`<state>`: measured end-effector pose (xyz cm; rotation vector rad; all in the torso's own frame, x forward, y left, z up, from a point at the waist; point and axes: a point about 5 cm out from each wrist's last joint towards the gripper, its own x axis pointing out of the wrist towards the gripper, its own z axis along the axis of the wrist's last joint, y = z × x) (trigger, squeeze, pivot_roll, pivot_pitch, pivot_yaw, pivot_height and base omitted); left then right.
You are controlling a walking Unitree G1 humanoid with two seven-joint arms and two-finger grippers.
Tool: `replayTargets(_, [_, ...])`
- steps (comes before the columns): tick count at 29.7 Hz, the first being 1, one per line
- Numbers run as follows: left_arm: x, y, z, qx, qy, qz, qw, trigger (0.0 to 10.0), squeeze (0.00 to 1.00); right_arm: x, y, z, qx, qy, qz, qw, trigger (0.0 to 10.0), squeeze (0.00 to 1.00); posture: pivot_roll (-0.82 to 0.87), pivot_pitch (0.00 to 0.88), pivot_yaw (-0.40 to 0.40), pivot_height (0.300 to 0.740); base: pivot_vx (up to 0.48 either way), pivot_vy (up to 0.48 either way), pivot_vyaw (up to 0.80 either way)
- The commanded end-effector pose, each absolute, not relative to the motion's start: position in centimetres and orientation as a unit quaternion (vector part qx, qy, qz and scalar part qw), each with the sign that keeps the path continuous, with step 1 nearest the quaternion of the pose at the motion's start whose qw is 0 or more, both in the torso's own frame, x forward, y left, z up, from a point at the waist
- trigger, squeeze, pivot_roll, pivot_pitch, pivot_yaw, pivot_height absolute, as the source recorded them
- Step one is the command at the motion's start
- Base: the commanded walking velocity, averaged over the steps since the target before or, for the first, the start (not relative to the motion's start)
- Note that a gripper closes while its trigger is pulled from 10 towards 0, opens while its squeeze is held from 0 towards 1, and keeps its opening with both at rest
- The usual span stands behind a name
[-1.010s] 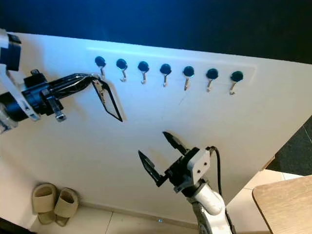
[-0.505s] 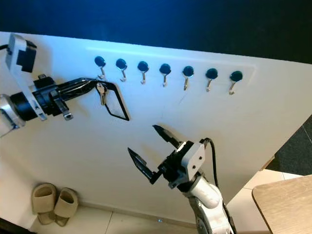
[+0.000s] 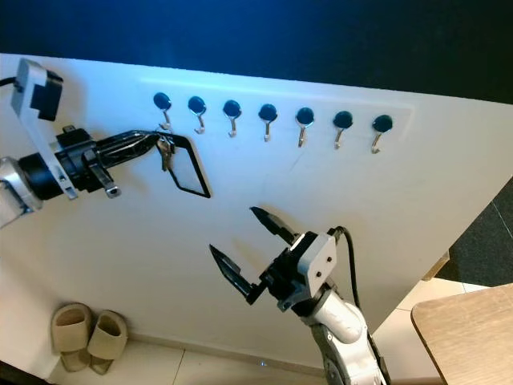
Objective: Hang keys on a hook
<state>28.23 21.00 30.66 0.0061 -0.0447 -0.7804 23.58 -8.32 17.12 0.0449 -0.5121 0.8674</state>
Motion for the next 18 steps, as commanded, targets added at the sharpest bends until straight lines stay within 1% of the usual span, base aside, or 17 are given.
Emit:
replayTargets(1, [28.3, 21.1, 30.6, -0.011, -0.025, -0.379, 0.925, 10.0, 0.45, 23.4, -8.3, 17.2, 0.024, -0.245, 0.419, 0.874, 10.0, 0.0, 0.04, 0.07, -0.021, 0.74, 0.0, 0.0, 0.0])
replayTargets(3, [28.3, 21.1, 30.6, -0.012, -0.029, -0.379, 0.925, 10.0, 0.45, 23.4, -8.3, 17.2, 0.024, -0.245, 0.419, 0.874, 10.0, 0.0, 0.04, 0.07, -0.021, 0.74, 0.0, 0.0, 0.0])
replayTargets(4, [28.2, 21.2, 30.6, -0.013, -0.031, -0.382, 0.924, 10.0, 0.0, 23.4, -8.3, 17.2, 0.024, -0.245, 0.418, 0.874, 10.0, 0.0, 0.04, 0.072, -0.021, 0.74, 0.0, 0.0, 0.0])
replayTargets(9, [27.4, 21.7, 29.9, -0.027, -0.024, -0.412, 0.91, 10.0, 0.0, 23.4, -8.4, 17.1, 0.026, -0.241, 0.415, 0.877, 10.0, 0.0, 0.04, 0.077, -0.022, 0.74, 0.0, 0.0, 0.0])
replayTargets(13, [27.3, 22.1, 29.5, -0.033, -0.02, -0.417, 0.908, 10.0, 0.0, 23.4, -8.5, 17.1, 0.026, -0.241, 0.415, 0.877, 10.0, 0.0, 0.04, 0.077, -0.022, 0.74, 0.0, 0.0, 0.0])
replayTargets(18, [26.8, 23.1, 28.2, -0.069, -0.013, -0.43, 0.9, 10.0, 0.0, 23.3, -8.6, 17.0, 0.027, -0.239, 0.414, 0.878, 10.0, 0.0, 0.04, 0.079, -0.019, 0.74, 0.0, 0.0, 0.0])
